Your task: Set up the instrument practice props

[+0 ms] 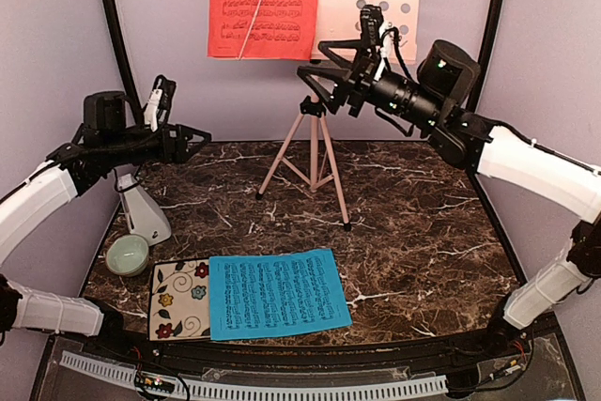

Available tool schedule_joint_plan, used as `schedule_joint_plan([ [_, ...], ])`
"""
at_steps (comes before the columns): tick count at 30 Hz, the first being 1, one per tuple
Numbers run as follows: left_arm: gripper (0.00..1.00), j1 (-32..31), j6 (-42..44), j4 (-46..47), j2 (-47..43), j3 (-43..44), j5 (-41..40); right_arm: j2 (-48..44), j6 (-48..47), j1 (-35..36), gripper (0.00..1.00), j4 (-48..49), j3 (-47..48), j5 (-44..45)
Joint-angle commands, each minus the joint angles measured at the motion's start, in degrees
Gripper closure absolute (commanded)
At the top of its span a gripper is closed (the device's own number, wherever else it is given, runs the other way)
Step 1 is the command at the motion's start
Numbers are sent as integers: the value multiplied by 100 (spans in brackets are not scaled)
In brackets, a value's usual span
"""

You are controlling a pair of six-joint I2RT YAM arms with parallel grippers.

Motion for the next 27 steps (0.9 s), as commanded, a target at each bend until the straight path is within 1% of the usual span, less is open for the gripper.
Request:
schedule_joint_plan([
  [1,23,-153,185,-361,206,-571,778,-333,345,12,21,-556,-759,371],
  [4,23,-339,274,-566,583,-712,1023,-475,511,14,23,-949,-1311,534],
  [6,23,-471,372,-775,1077,-605,1321,-538,650,17,24,-1063,-1846,563],
  [9,24,-640,683,-1386,1989,-109,1508,-509,833,16,24,-1262,-2352,335],
  [10,24,-695,859,-1770,2330,122,1555,-488,904,11,24,-1317,-2480,226],
  [12,25,-832,1140,-2292,2932,555,1481,-441,929,10,24,-1396,-2719,52],
  [15,25,-997,1468,-2832,3533,887,1366,-422,978,12,24,-1347,-3109,-52],
  [21,25,-1103,1542,-2967,4085,965,1457,-442,1016,-25,23,-1194,-3626,-100],
  [27,27,-1257,1653,-3015,4627,936,1273,-325,934,-213,23,-1209,-3680,-395],
])
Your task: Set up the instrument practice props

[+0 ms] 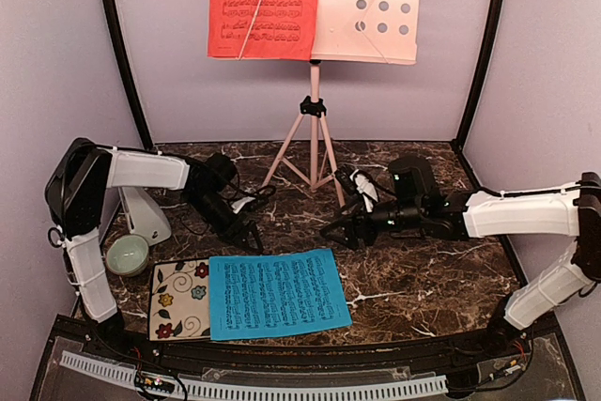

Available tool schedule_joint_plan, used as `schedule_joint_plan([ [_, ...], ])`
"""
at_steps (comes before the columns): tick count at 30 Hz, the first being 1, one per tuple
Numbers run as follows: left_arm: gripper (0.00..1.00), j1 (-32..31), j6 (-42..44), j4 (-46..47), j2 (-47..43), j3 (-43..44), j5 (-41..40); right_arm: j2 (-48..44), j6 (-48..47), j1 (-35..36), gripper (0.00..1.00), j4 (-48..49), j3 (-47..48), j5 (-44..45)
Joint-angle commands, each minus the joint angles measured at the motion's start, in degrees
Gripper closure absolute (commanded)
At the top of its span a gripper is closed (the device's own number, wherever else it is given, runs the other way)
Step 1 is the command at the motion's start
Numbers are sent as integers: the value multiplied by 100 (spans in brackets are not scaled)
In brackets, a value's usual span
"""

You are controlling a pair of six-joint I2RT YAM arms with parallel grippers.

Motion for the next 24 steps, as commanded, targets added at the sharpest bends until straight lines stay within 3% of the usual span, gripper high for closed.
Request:
schedule_joint_plan([
  [1,28,-95,211,-221,314,45,-66,51,9,-145,23,309,-63,-274],
  [6,38,-167,307,-222,614,103,35,-3,101,-217,23,529,-204,-377],
  [15,76,-334,460,-287,612,226,345,-75,288,-407,23,616,-286,-524],
  [21,78,-395,463,-222,420,52,593,-135,409,-562,23,632,-243,-705],
  [24,86,-395,417,-121,360,-94,579,-166,426,-583,23,618,-264,-724],
])
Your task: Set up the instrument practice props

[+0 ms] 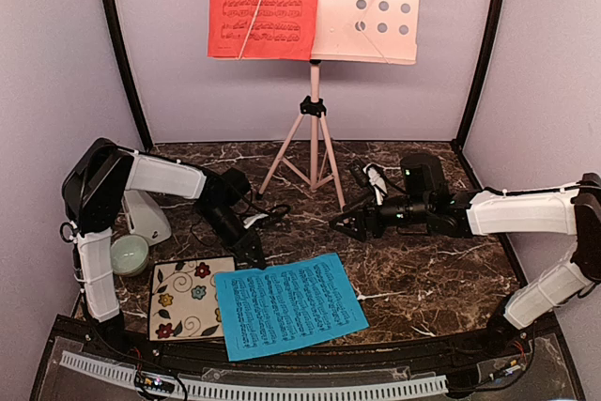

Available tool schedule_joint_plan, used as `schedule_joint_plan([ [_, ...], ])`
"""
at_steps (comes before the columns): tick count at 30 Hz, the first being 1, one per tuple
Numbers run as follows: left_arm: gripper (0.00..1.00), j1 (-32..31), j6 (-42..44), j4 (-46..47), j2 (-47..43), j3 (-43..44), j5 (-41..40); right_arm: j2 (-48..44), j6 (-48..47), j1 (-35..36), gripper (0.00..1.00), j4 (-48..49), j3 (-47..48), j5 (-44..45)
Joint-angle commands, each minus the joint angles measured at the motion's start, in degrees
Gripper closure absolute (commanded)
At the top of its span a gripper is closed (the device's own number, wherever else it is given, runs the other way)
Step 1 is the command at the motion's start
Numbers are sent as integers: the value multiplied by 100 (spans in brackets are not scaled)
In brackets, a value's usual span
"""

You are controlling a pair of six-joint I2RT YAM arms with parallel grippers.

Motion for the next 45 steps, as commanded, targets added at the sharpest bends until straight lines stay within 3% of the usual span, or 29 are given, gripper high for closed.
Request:
schedule_joint_plan([
  [1,89,-26,38,-10,-301,-208,162,-160,91,-47,23,217,-34,-178],
  [3,100,-32,27,-6,-321,-201,91,-184,41,-52,23,167,-36,-136],
  [13,100,-480,221,353,-1534,-305,-224,59,-320,-87,22,-414,419,-269],
  [16,100,-553,27,184,-1593,-222,-653,176,-350,-91,22,-504,540,-376],
  [18,83,-510,102,-333,-1420,-43,-820,182,-277,-96,22,-433,524,-538],
  [21,44,-453,98,-427,-1239,-106,-426,191,-224,-92,22,-393,462,-625],
  [22,35,-455,174,-525,-1145,-41,-274,188,-216,-94,22,-393,437,-619],
  [23,33,-452,252,-686,-1026,36,-228,172,-220,-92,22,-398,416,-607],
  [26,36,-453,436,-758,-885,9,-300,96,-214,-91,22,-380,313,-617],
  [35,24,-353,610,-883,-602,33,-299,42,-137,-91,22,-279,200,-637],
  [41,30,-292,572,-1005,-282,194,-723,8,-45,-91,22,-136,95,-685],
  [45,35,-291,643,-1047,-217,180,-501,7,-58,-92,22,-168,83,-658],
])
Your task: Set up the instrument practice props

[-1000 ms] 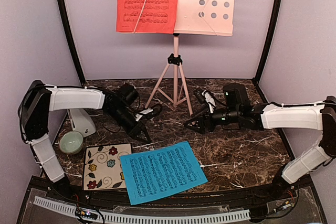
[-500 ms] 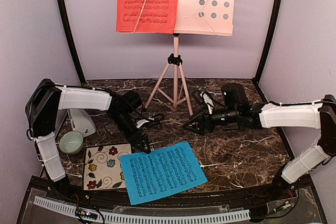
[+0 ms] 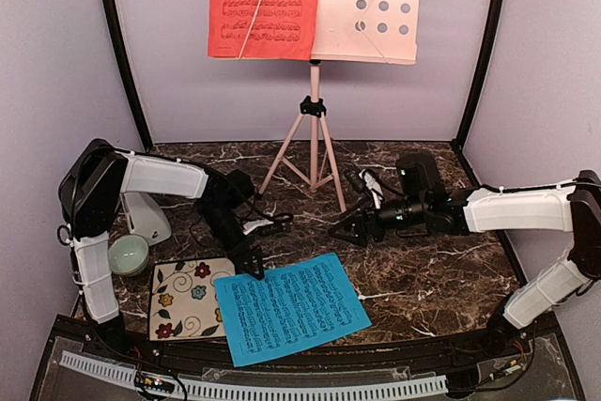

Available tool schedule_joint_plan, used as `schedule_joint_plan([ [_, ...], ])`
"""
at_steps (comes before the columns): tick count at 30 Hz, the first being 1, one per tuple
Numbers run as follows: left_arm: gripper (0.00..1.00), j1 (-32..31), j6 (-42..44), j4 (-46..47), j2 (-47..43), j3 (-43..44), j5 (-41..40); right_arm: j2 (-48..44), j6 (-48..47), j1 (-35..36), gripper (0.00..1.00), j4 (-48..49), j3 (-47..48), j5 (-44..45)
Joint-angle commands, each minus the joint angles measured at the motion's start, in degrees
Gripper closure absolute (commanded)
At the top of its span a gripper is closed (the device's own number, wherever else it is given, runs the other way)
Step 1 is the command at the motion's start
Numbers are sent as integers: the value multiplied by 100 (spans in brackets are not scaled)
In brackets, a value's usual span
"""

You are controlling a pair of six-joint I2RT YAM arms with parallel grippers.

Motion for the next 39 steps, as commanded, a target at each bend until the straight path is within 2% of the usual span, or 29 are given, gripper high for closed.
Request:
schedule_joint_plan([
  [1,37,22,159,-230,9,66,162,-137,39,-37,22,212,-68,-35],
  [8,56,-222,376,-307,72,31,658,-67,20,-45,22,165,50,102],
  [13,64,-217,401,-293,292,8,880,-97,54,-45,22,173,61,118],
  [24,65,-230,261,-131,680,-216,1234,-207,35,-54,22,111,-58,190],
  [26,71,-243,283,-147,742,-195,1278,-216,22,-54,22,118,-52,211],
  [28,85,-259,277,-172,808,-162,1263,-207,26,-54,22,127,-44,222],
  [29,92,-264,273,-182,825,-148,1228,-200,23,-54,22,122,-31,234],
  [31,100,-268,287,-256,789,-53,1102,-195,1,-54,22,103,-23,265],
  [34,100,-354,303,-386,434,159,720,-232,-74,-63,22,10,-14,317],
  [39,100,-834,277,-526,-437,661,-989,-477,-190,-115,22,-217,34,614],
])
